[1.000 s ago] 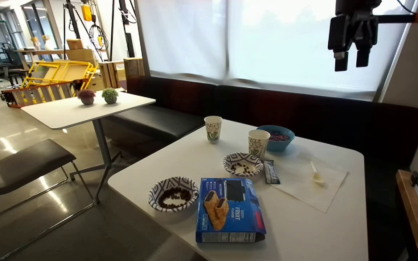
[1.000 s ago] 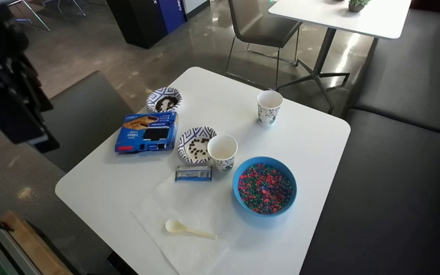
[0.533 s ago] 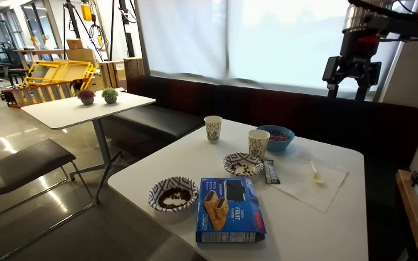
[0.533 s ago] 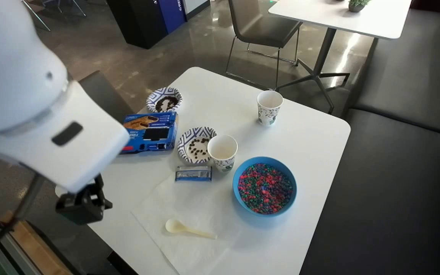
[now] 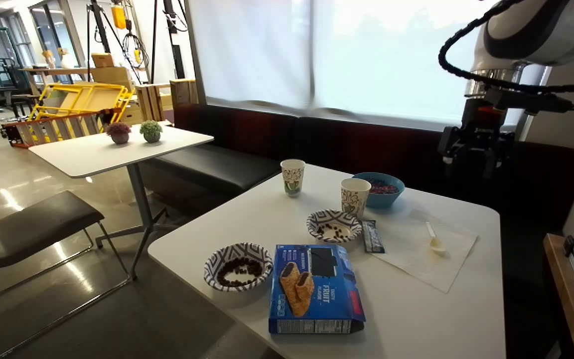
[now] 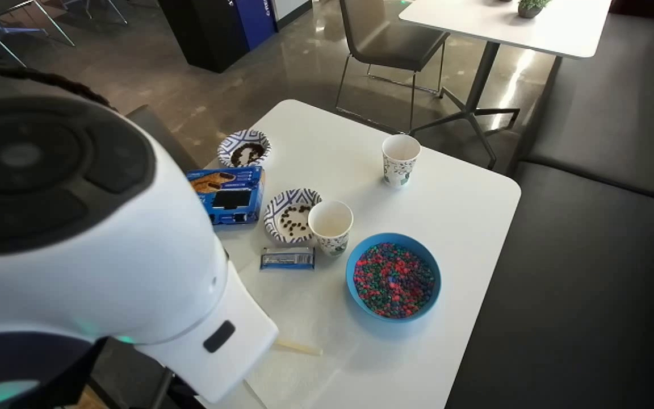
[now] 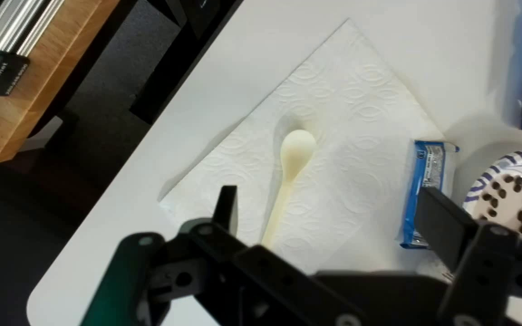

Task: Use the spoon to move some of the brown objects from the left plate to the right plate

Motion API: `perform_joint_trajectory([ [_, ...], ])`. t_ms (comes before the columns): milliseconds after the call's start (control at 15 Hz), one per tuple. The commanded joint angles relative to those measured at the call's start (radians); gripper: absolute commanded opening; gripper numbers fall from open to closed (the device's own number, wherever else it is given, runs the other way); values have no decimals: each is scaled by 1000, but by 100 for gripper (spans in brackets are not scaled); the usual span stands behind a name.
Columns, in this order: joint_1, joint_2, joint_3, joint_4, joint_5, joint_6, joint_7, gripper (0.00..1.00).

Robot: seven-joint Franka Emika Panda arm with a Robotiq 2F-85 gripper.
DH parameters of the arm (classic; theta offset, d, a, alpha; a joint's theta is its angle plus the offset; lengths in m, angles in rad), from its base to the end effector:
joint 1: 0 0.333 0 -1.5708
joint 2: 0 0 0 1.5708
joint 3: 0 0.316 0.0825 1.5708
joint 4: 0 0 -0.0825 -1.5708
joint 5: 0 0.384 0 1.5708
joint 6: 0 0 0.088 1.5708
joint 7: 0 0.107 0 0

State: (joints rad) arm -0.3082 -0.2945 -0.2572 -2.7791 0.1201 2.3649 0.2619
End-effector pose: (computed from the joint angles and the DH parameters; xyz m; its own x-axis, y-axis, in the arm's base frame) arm 0.3097 -0.1861 0.2859 0.6171 -0.7682 -0.1705 -0.7865 -0.6086 -0.1048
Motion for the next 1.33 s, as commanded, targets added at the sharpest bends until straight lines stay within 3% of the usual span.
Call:
perform_joint_trajectory([
  [0, -6, 34, 3, 2, 8, 11, -13, 100],
  [467, -2, 81, -1, 13, 12, 24, -21, 100],
  [1267, 4, 475, -6, 228, 221, 13, -117, 100],
])
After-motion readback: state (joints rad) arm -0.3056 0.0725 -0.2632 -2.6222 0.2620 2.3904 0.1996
